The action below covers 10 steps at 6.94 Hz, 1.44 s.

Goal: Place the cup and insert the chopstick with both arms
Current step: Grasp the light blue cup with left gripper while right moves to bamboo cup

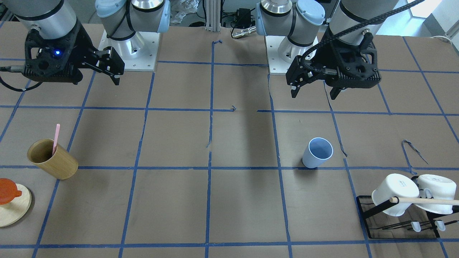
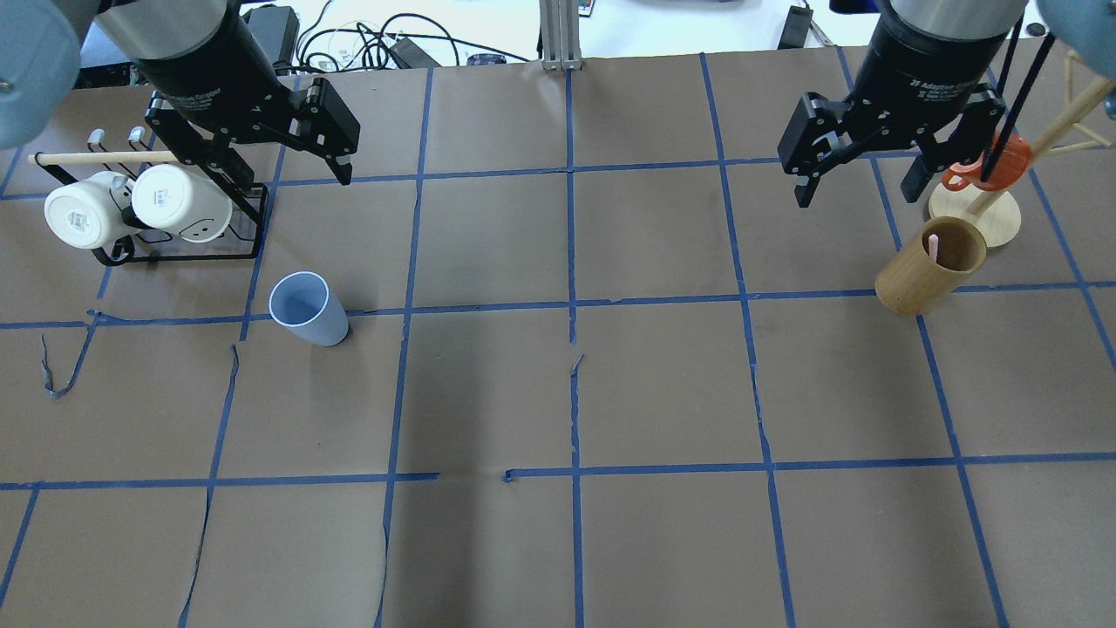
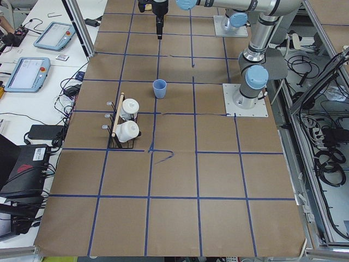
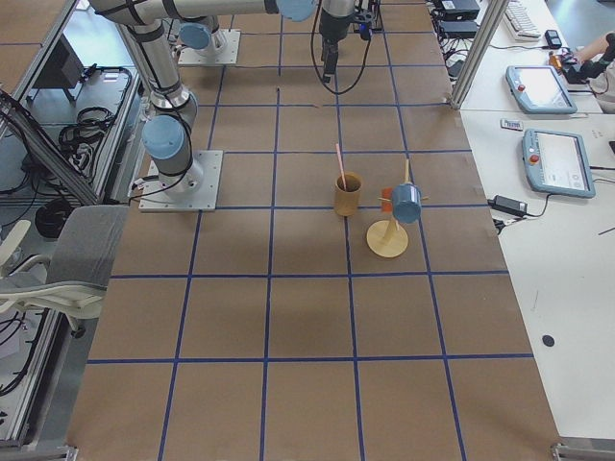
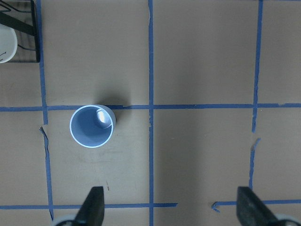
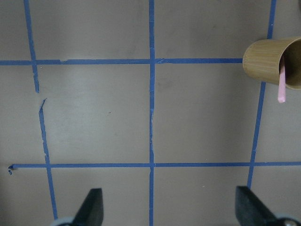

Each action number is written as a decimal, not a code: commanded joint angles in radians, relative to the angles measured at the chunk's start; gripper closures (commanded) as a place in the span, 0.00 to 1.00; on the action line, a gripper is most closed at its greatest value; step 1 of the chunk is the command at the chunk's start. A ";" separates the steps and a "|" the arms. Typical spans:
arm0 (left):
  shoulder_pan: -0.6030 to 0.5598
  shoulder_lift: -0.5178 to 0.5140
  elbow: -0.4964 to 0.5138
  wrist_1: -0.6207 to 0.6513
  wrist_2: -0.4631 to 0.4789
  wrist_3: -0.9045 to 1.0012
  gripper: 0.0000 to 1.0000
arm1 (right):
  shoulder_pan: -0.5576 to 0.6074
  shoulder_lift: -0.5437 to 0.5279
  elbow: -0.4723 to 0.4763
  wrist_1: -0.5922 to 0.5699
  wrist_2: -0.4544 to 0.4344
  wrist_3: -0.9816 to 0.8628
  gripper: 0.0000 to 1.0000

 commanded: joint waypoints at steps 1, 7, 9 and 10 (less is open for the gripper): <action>0.001 0.000 -0.004 0.000 0.000 0.000 0.00 | 0.000 -0.003 -0.002 -0.001 -0.003 0.009 0.00; 0.034 -0.213 -0.355 0.521 0.100 0.182 0.00 | -0.053 0.005 0.005 -0.083 -0.077 -0.127 0.00; 0.069 -0.198 -0.438 0.528 0.114 0.180 0.00 | -0.177 0.018 0.065 -0.213 -0.066 -0.363 0.00; 0.069 -0.198 -0.449 0.526 0.123 0.175 0.00 | -0.225 0.020 0.115 -0.296 -0.069 -0.446 0.00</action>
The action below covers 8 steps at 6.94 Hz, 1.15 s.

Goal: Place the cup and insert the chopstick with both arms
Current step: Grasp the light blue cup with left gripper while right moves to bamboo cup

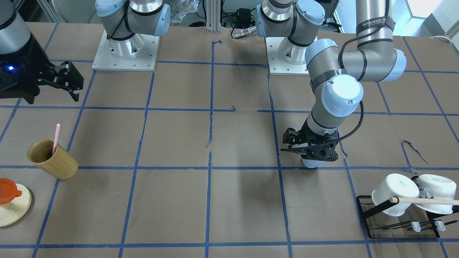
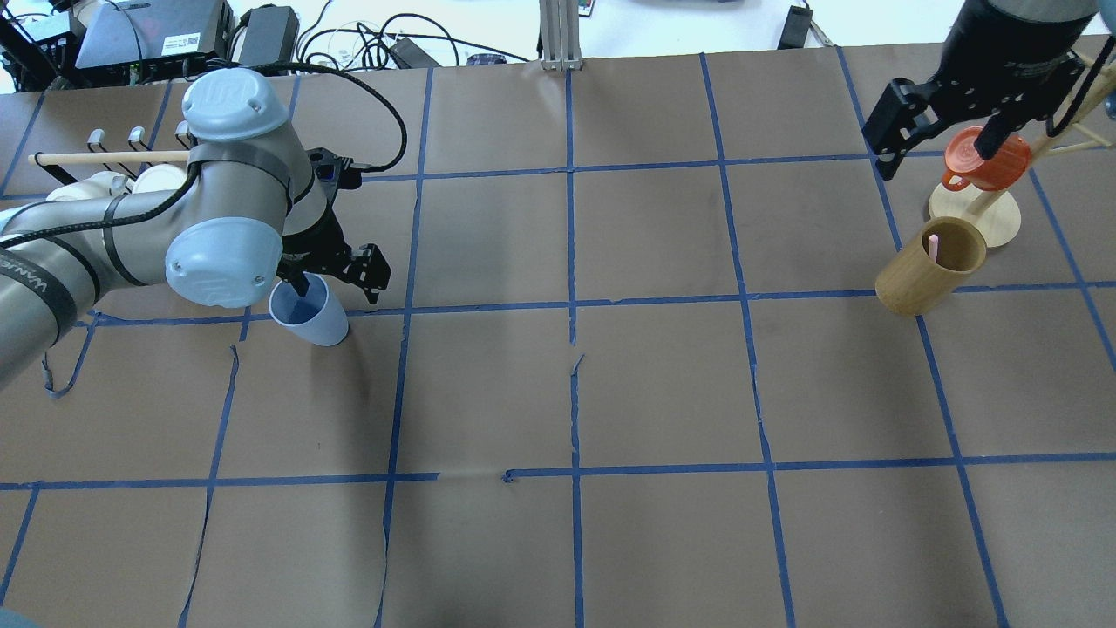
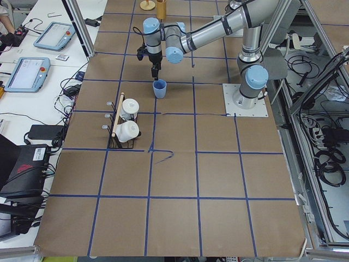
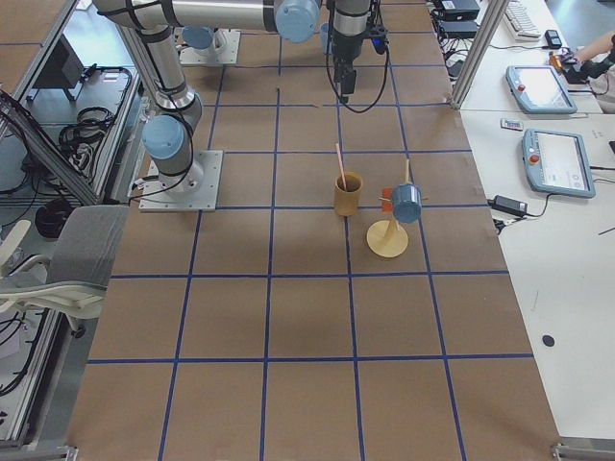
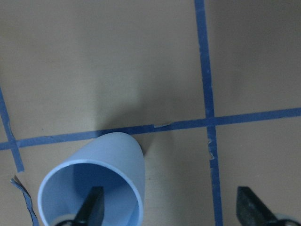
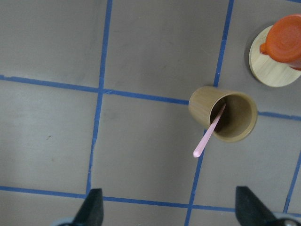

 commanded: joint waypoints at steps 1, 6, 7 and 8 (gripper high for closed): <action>0.007 0.001 -0.042 0.007 0.009 -0.006 0.06 | -0.101 0.011 0.090 -0.114 0.004 -0.114 0.00; 0.007 -0.020 -0.013 0.016 0.015 -0.045 1.00 | -0.155 0.116 0.089 -0.142 0.121 0.255 0.00; -0.004 -0.019 0.020 -0.035 0.016 -0.104 1.00 | -0.155 0.130 0.089 -0.144 0.125 0.337 0.00; -0.053 -0.017 0.046 -0.060 0.009 -0.255 1.00 | -0.156 0.150 0.089 -0.144 0.135 0.380 0.00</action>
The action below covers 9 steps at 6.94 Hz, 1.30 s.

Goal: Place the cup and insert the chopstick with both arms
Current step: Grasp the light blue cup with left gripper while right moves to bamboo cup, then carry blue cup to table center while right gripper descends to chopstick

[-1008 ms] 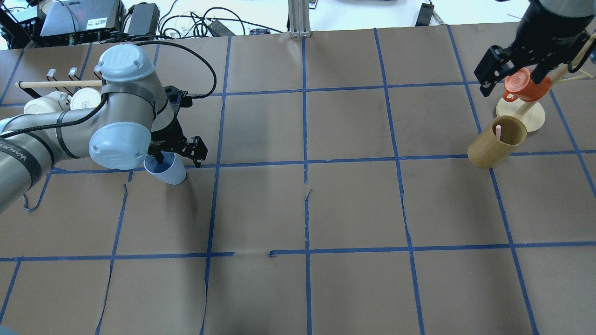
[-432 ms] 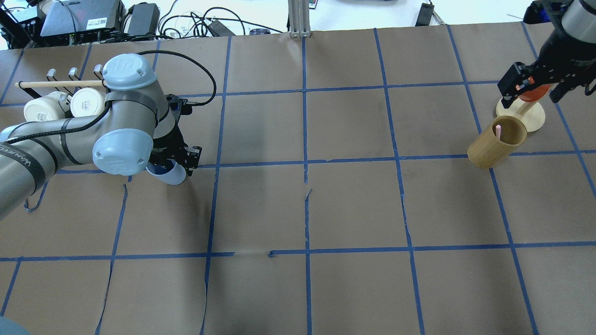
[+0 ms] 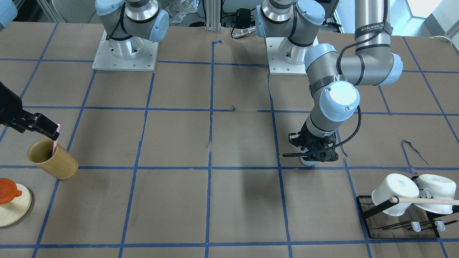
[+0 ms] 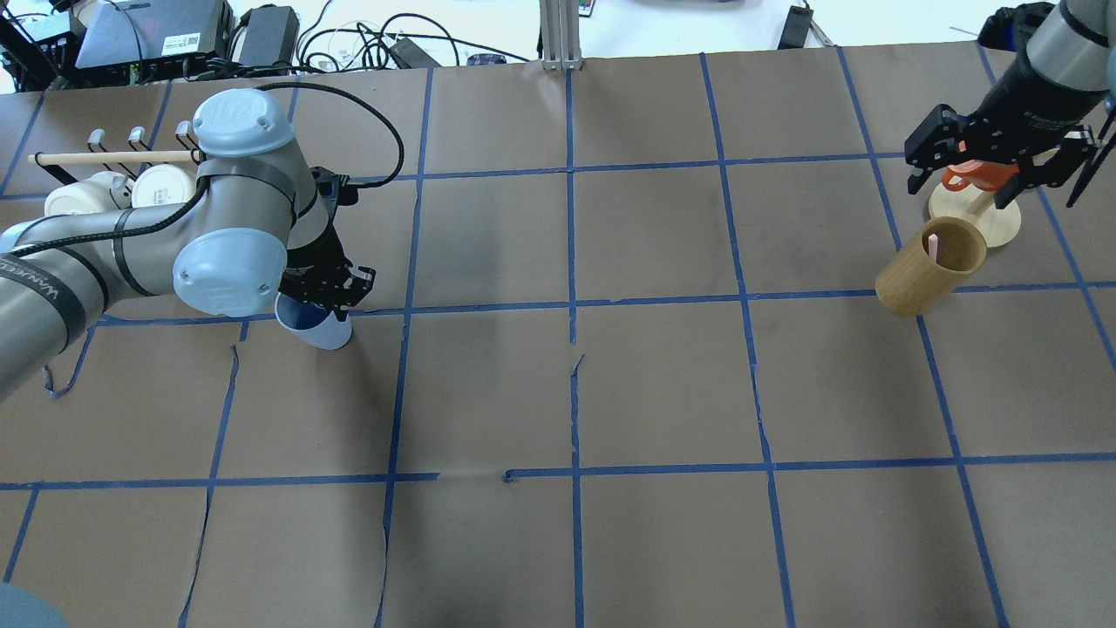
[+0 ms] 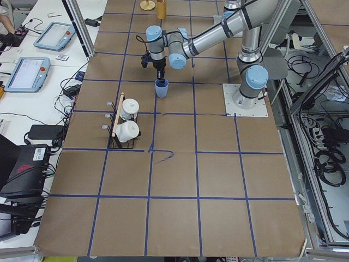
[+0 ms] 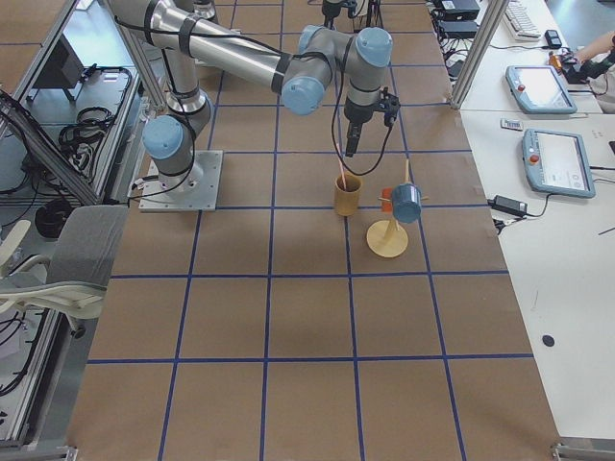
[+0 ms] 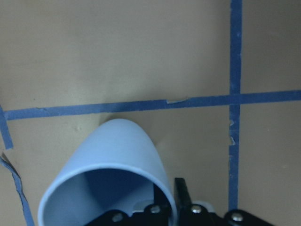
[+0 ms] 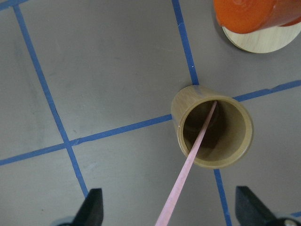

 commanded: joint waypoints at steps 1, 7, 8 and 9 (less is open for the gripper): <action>-0.142 0.008 0.051 -0.047 -0.005 -0.266 1.00 | -0.001 0.034 0.007 -0.001 0.014 0.131 0.00; -0.448 -0.235 0.439 -0.046 -0.121 -0.861 1.00 | -0.003 0.051 0.010 0.122 0.011 0.303 0.22; -0.475 -0.263 0.447 -0.046 -0.118 -0.881 1.00 | -0.003 0.049 0.007 0.145 0.010 0.316 0.22; -0.483 -0.274 0.447 -0.044 -0.118 -0.881 1.00 | -0.004 0.051 0.008 0.148 0.002 0.316 0.23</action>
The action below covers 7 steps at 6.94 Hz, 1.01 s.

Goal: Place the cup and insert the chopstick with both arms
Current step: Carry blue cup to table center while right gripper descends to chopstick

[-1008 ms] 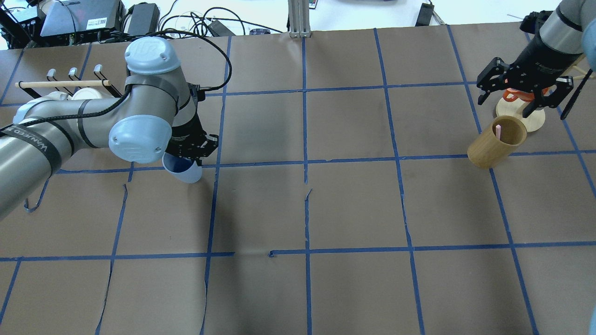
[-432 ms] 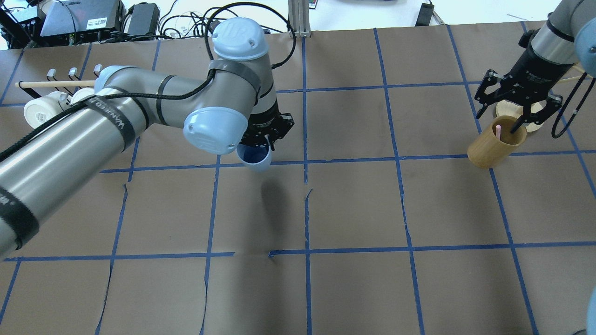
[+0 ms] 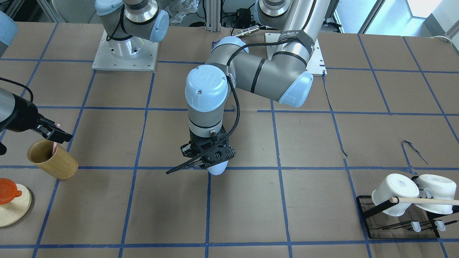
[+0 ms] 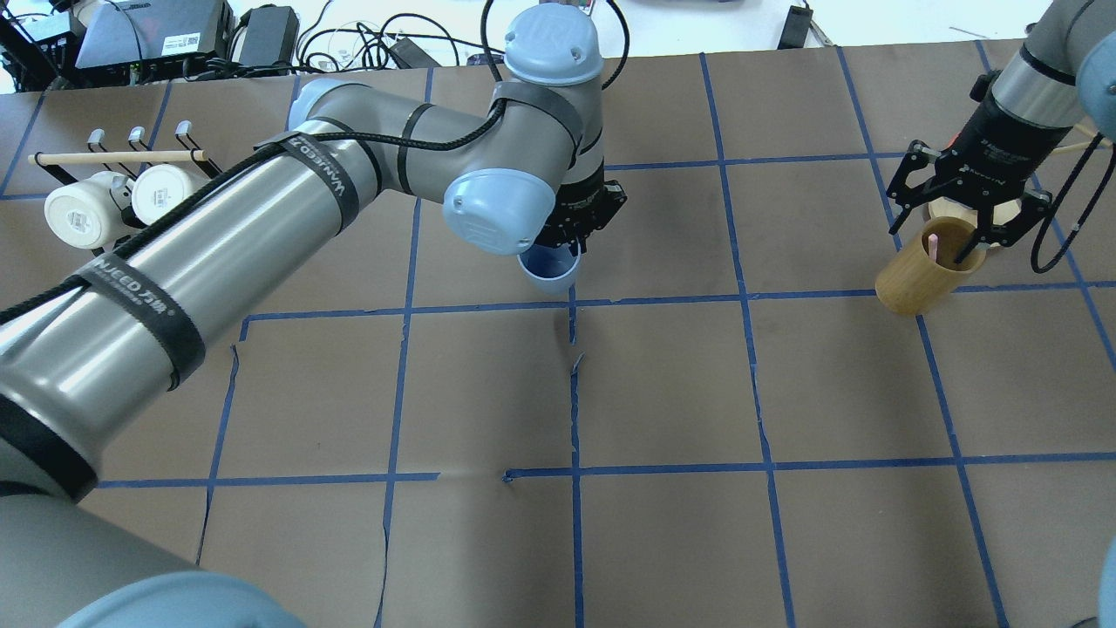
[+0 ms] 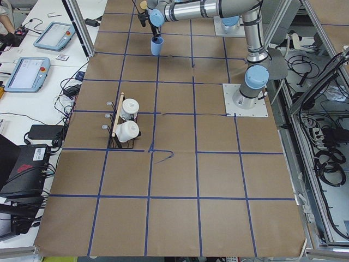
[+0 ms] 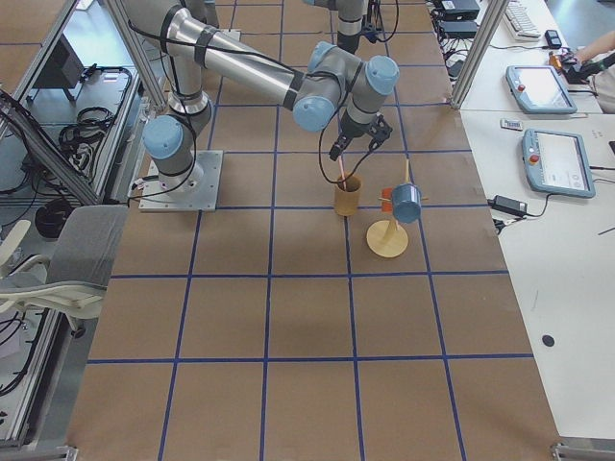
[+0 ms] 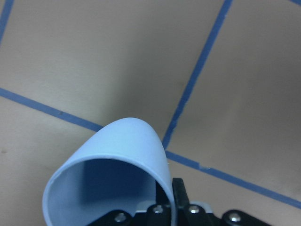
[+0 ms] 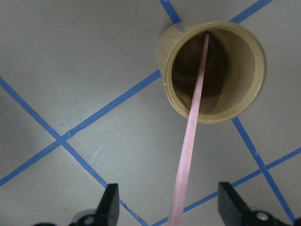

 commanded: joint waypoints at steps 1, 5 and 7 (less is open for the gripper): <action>-0.022 -0.034 0.012 0.001 0.001 -0.015 1.00 | -0.003 0.000 0.000 0.014 -0.002 0.013 0.27; -0.014 -0.002 0.031 0.000 0.001 0.067 0.00 | -0.004 -0.001 0.000 0.022 0.000 0.033 0.64; 0.024 0.064 0.084 -0.096 0.004 0.295 0.00 | -0.004 -0.001 -0.005 0.027 0.000 0.033 0.73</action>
